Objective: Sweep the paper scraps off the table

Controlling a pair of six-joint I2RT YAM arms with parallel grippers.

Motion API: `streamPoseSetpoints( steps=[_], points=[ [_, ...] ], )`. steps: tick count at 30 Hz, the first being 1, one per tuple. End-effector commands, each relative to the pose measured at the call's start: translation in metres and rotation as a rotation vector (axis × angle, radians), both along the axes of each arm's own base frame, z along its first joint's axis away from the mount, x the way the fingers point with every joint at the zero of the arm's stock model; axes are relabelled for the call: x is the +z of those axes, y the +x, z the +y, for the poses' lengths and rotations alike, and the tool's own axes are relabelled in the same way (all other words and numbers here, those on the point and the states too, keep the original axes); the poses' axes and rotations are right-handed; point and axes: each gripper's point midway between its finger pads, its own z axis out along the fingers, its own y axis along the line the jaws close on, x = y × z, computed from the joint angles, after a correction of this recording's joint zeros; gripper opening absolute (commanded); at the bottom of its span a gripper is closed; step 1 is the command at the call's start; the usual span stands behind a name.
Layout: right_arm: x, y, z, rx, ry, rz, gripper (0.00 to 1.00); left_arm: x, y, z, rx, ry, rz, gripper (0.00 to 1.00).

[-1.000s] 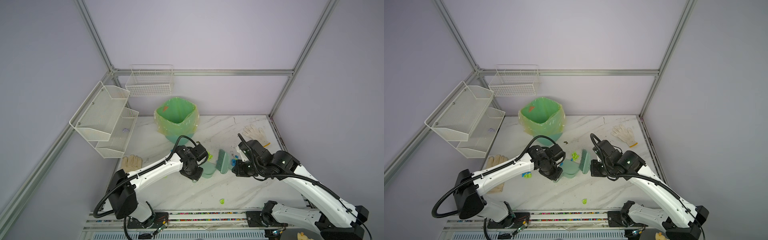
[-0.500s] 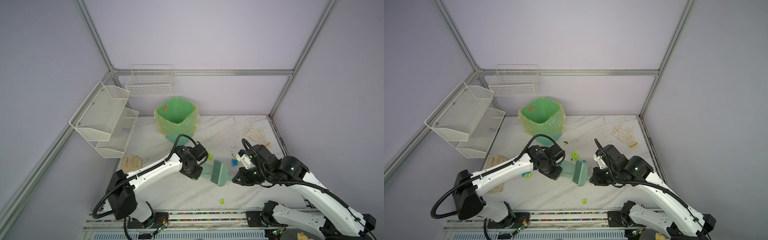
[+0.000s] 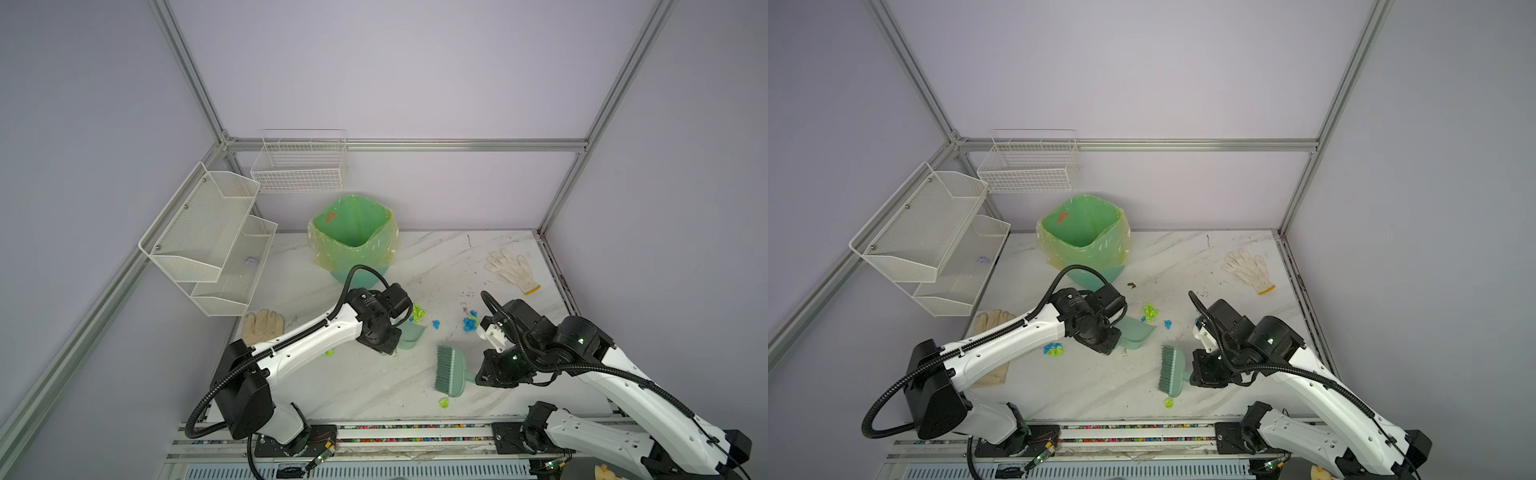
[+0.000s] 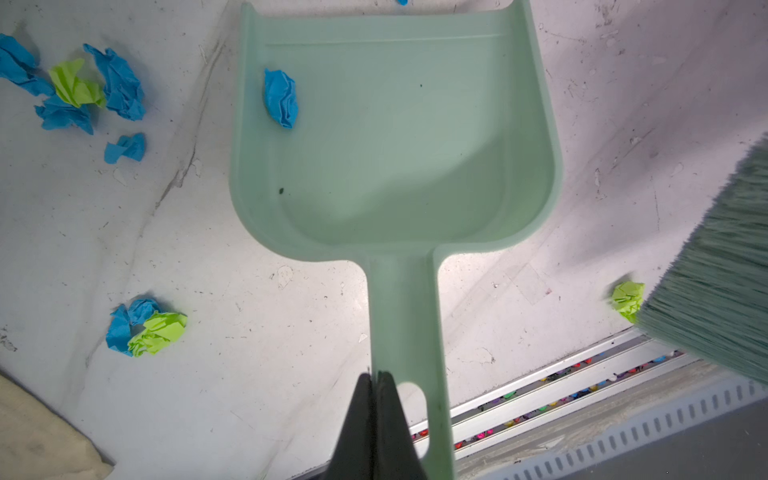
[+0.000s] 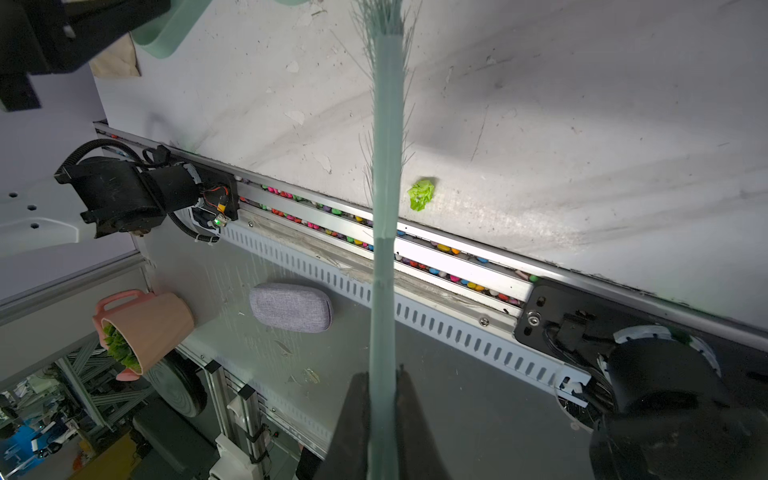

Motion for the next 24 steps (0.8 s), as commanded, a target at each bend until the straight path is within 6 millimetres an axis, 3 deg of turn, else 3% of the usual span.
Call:
streamPoseSetpoints(
  steps=[1, 12, 21, 24],
  points=[
    [-0.007, -0.008, -0.004, 0.025, -0.025, 0.042, 0.0, 0.01, 0.002, 0.004, -0.006, -0.02, -0.041, 0.0],
    [-0.025, -0.002, -0.002, 0.062, -0.068, 0.047, 0.0, 0.01, 0.004, 0.003, 0.0, -0.021, -0.041, 0.0],
    [-0.002, -0.001, 0.013, 0.057, 0.032, 0.043, 0.0, 0.009, 0.005, 0.0, 0.0, -0.023, -0.03, 0.0],
    [-0.005, -0.008, 0.016, 0.068, 0.063, 0.077, 0.0, 0.009, 0.005, -0.001, -0.001, -0.024, -0.029, 0.0]
  ],
)
